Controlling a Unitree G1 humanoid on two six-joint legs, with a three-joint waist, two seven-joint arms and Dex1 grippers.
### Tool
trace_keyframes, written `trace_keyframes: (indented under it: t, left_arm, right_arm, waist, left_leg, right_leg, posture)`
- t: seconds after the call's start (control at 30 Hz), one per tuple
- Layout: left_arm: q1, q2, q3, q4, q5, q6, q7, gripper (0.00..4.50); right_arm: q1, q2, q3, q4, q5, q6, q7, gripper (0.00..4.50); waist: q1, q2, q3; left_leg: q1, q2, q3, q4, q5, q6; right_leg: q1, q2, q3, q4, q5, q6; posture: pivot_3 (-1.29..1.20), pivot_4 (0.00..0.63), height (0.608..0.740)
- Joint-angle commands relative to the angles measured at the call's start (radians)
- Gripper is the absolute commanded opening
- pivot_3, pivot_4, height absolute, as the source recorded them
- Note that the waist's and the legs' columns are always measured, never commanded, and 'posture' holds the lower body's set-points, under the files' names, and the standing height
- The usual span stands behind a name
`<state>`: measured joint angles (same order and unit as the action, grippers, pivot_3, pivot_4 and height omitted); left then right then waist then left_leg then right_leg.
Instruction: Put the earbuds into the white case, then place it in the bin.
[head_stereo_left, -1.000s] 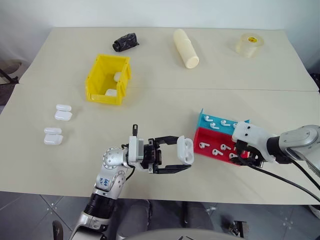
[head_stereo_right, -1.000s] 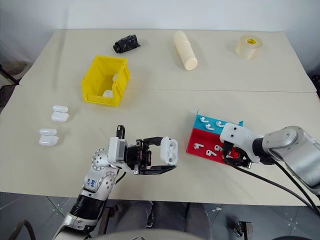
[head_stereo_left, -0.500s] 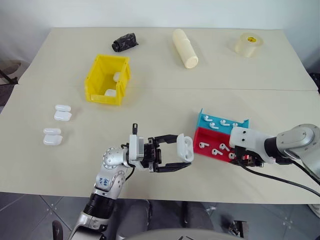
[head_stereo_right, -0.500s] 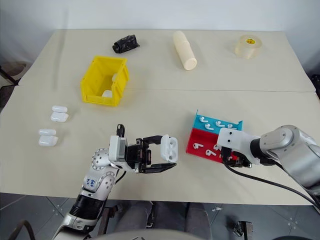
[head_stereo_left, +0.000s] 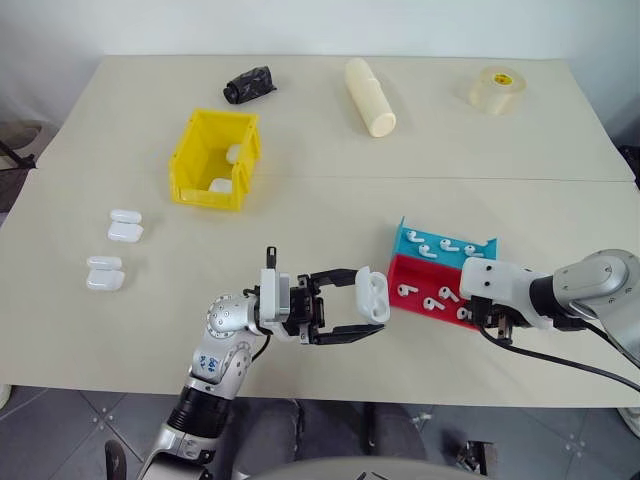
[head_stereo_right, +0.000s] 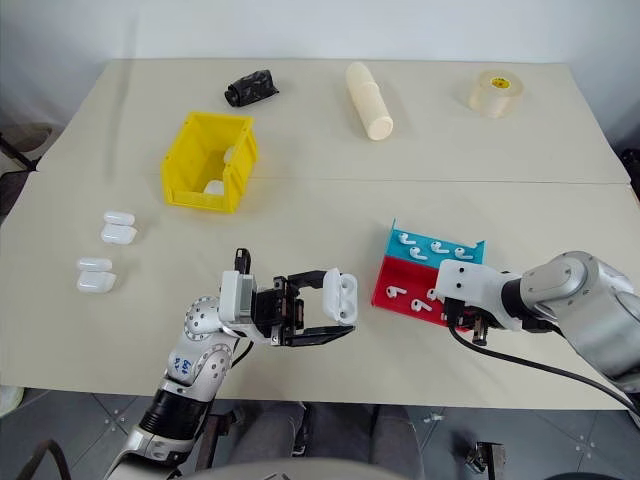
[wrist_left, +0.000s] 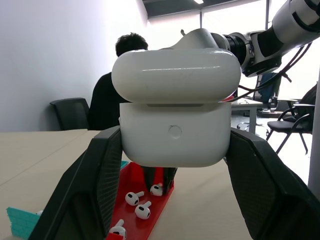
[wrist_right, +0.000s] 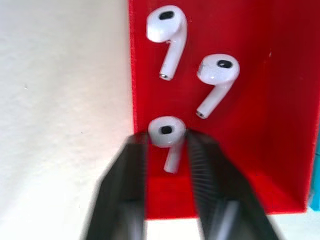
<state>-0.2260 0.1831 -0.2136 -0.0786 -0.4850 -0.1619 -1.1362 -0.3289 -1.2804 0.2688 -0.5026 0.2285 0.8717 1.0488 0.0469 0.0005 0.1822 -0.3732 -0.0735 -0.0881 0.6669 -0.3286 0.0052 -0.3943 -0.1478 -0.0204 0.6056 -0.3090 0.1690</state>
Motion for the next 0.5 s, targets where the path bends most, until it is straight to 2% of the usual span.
trace_keyframes:
  t: [0.03,0.3,0.37,0.5]
  left_arm:
    - [-0.006,0.004,-0.001,-0.051,-0.011,-0.003,0.005,2.76]
    - [-0.007,0.007,-0.002,-0.051,-0.016,-0.001,0.003,2.76]
    - [-0.006,0.009,-0.001,-0.054,-0.019,0.001,0.004,2.76]
    - [-0.005,0.018,0.012,-0.060,-0.040,0.028,0.006,2.76]
  right_arm:
    - [0.015,0.014,-0.013,0.004,-0.019,0.005,-0.013,0.55]
    - [0.021,0.033,-0.034,-0.009,-0.014,0.018,-0.020,0.55]
    - [0.027,0.060,-0.096,-0.023,0.035,0.003,-0.008,0.55]
    - [0.108,0.151,-0.351,-0.043,0.177,-0.128,0.048,0.55]
  waist:
    - [0.000,0.000,0.000]
    - [-0.003,0.000,0.000]
    - [-0.003,0.000,0.000]
    - [0.000,0.000,0.000]
  left_leg:
    - [0.000,0.000,0.000,0.000,0.000,0.000]
    - [0.001,0.000,0.000,0.000,0.000,0.000]
    - [0.001,0.000,0.000,0.000,0.000,0.000]
    - [0.001,0.000,0.000,-0.001,0.000,0.000]
  right_leg:
    - [0.000,0.000,0.000,0.000,0.000,0.000]
    - [0.001,0.000,0.000,0.000,0.000,0.000]
    - [0.001,0.000,0.000,0.000,0.000,0.000]
    - [0.000,0.000,0.000,0.000,0.000,0.000]
  posture:
    - [0.00,0.150,0.740]
    - [0.00,0.150,0.740]
    - [0.00,0.150,0.740]
    - [0.00,0.150,0.740]
